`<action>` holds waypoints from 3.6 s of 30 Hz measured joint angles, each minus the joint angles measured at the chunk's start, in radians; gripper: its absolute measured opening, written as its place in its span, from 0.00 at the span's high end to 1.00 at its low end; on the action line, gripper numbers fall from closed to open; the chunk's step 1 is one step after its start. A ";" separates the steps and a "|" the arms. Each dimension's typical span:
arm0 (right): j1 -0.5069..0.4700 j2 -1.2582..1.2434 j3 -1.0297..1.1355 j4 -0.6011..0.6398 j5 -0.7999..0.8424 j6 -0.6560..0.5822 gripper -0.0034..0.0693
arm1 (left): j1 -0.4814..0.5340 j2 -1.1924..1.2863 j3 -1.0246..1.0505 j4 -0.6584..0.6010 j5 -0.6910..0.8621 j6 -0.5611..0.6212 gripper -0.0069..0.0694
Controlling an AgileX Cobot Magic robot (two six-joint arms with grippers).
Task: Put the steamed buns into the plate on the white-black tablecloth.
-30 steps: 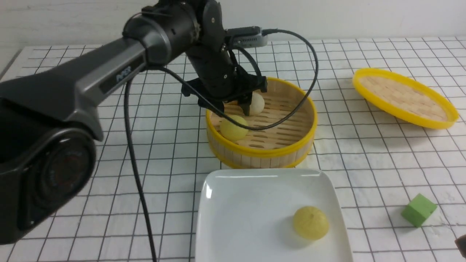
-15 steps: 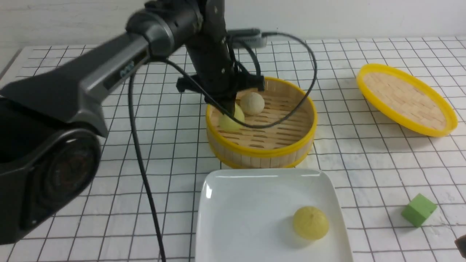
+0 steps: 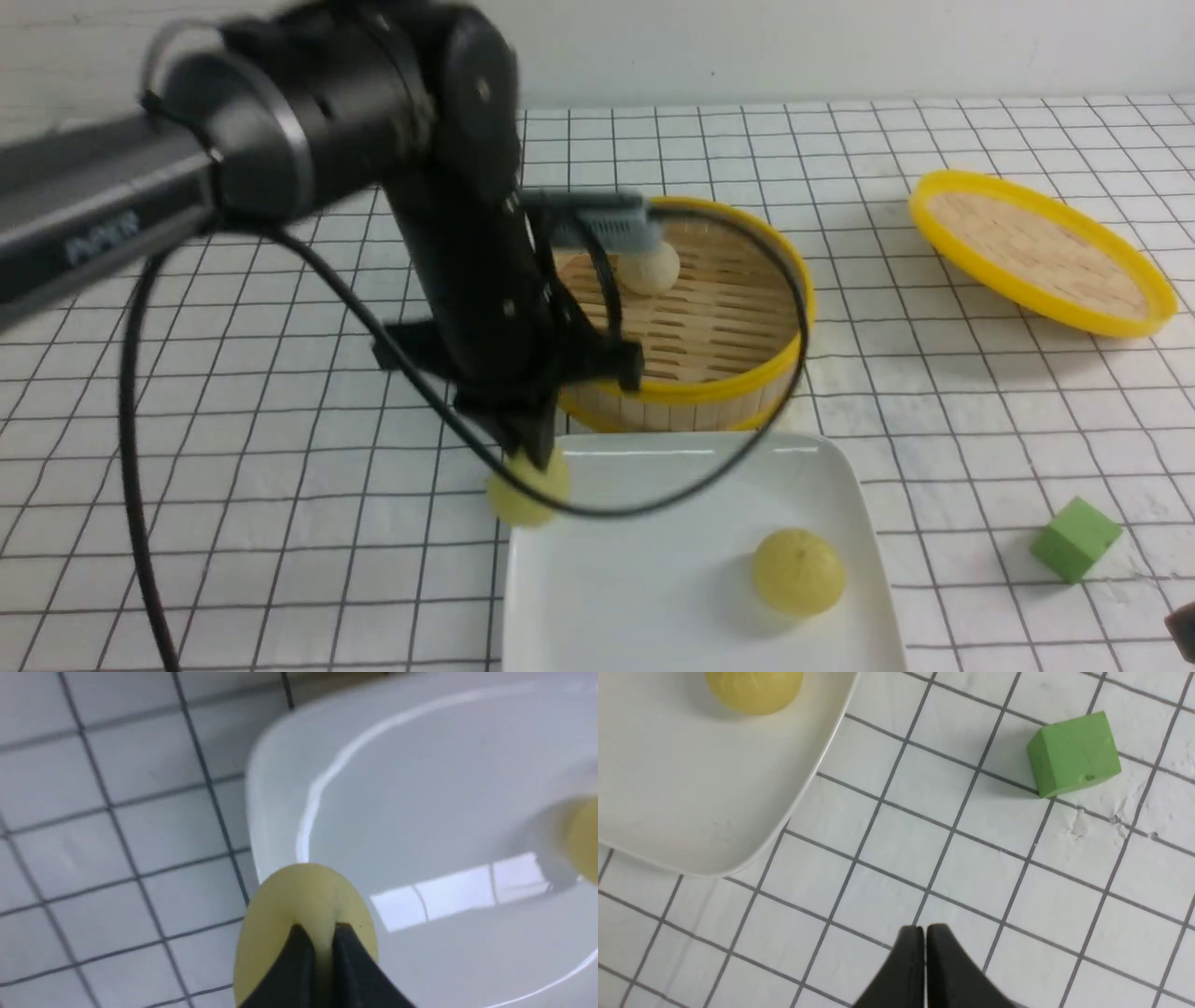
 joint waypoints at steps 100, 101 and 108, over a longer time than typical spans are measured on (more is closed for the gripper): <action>0.000 -0.742 0.009 -0.031 0.050 0.124 0.97 | -0.300 -0.152 0.388 0.017 -0.399 -0.024 0.29; 0.000 -0.783 0.067 -0.029 -0.041 0.127 0.97 | -0.300 -0.152 0.380 0.017 -0.399 -0.024 0.28; 0.000 -0.817 0.239 0.006 -0.338 0.129 0.97 | -0.300 -0.152 0.373 0.017 -0.401 -0.024 0.33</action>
